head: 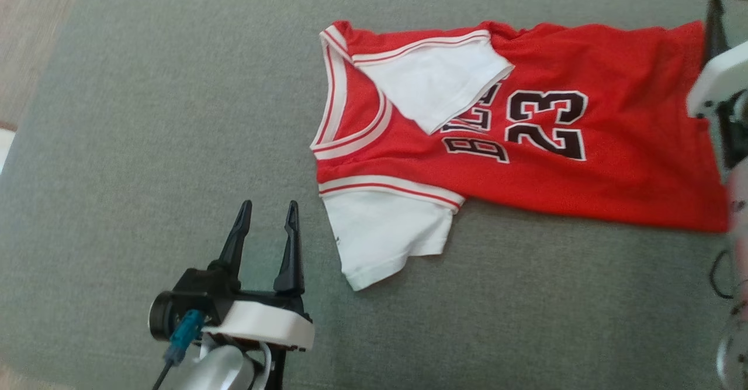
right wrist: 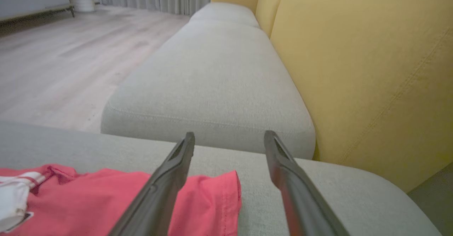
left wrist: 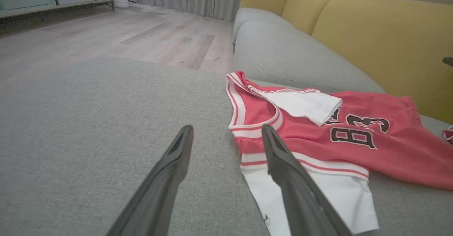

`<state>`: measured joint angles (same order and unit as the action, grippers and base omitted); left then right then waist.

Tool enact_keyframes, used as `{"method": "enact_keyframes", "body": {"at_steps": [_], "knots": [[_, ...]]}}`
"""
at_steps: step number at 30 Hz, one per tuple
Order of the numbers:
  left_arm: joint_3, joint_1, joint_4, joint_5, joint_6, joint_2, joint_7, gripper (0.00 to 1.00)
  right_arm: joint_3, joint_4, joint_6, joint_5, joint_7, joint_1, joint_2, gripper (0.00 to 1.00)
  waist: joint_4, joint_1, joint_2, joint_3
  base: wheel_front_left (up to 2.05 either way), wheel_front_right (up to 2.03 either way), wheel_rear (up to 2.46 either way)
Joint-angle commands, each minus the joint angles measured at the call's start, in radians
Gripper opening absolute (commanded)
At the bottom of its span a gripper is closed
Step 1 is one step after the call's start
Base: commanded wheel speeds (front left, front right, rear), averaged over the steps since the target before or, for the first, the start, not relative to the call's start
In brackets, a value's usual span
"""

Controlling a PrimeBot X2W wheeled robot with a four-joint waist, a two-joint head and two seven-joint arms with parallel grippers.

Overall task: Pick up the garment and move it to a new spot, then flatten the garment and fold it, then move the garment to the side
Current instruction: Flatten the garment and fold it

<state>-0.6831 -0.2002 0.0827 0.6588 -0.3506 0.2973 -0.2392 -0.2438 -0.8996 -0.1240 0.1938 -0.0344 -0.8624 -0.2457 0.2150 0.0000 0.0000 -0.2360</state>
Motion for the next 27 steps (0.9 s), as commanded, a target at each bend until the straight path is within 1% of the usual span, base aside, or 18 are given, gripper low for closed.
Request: {"method": "enact_keyframes", "body": {"at_steps": [1,6,11,15,16,17,18,24,27], "knots": [[0.035,-0.023,-0.023,0.003,0.000,0.010,-0.011,1.00,0.030,0.033,-0.007,-0.015,-0.029,-0.022,0.020,1.00,-0.022,0.0000,0.0000,0.026,0.00,0.00,0.00],[0.043,-0.010,-0.007,0.011,0.004,0.014,-0.013,1.00,0.088,0.076,-0.007,-0.074,-0.109,0.062,0.061,1.00,-0.065,0.0000,0.0000,0.088,0.00,0.00,0.00],[0.060,0.005,0.021,0.024,0.004,0.016,-0.015,1.00,0.135,0.176,-0.007,-0.132,-0.146,0.206,0.116,1.00,-0.110,0.0000,0.0000,0.158,0.00,0.00,0.00],[0.075,0.029,0.044,0.031,0.004,0.014,-0.018,1.00,0.155,0.282,-0.007,-0.161,-0.146,0.359,0.149,1.00,-0.134,0.0000,0.0000,0.209,0.00,0.00,0.00],[0.081,0.046,0.057,0.034,0.007,0.011,-0.019,1.00,0.160,0.342,-0.007,-0.172,-0.144,0.442,0.164,1.00,-0.143,0.0000,0.0000,0.232,0.00,0.00,0.00],[0.083,0.055,0.063,0.035,0.009,0.009,-0.020,1.00,0.162,0.374,-0.007,-0.180,-0.143,0.484,0.172,1.00,-0.146,0.0000,0.0000,0.243,0.00,0.00,0.00],[0.083,0.055,0.063,0.035,0.009,0.009,-0.020,1.00,0.162,0.374,-0.007,-0.180,-0.143,0.484,0.172,1.00,-0.146,0.0000,0.0000,0.243,0.00,0.00,0.00],[0.085,0.095,0.073,0.025,0.015,-0.001,-0.021,1.00,0.154,0.584,-0.007,-0.207,-0.109,0.711,0.194,1.00,-0.149,0.0000,0.0000,0.275,0.00,0.00,0.00],[0.083,0.108,0.070,0.021,0.021,-0.002,-0.022,1.00,0.176,0.671,-0.007,-0.268,-0.084,0.802,0.195,1.00,-0.147,0.0000,0.0000,0.284,0.00,0.00,0.00]]}}
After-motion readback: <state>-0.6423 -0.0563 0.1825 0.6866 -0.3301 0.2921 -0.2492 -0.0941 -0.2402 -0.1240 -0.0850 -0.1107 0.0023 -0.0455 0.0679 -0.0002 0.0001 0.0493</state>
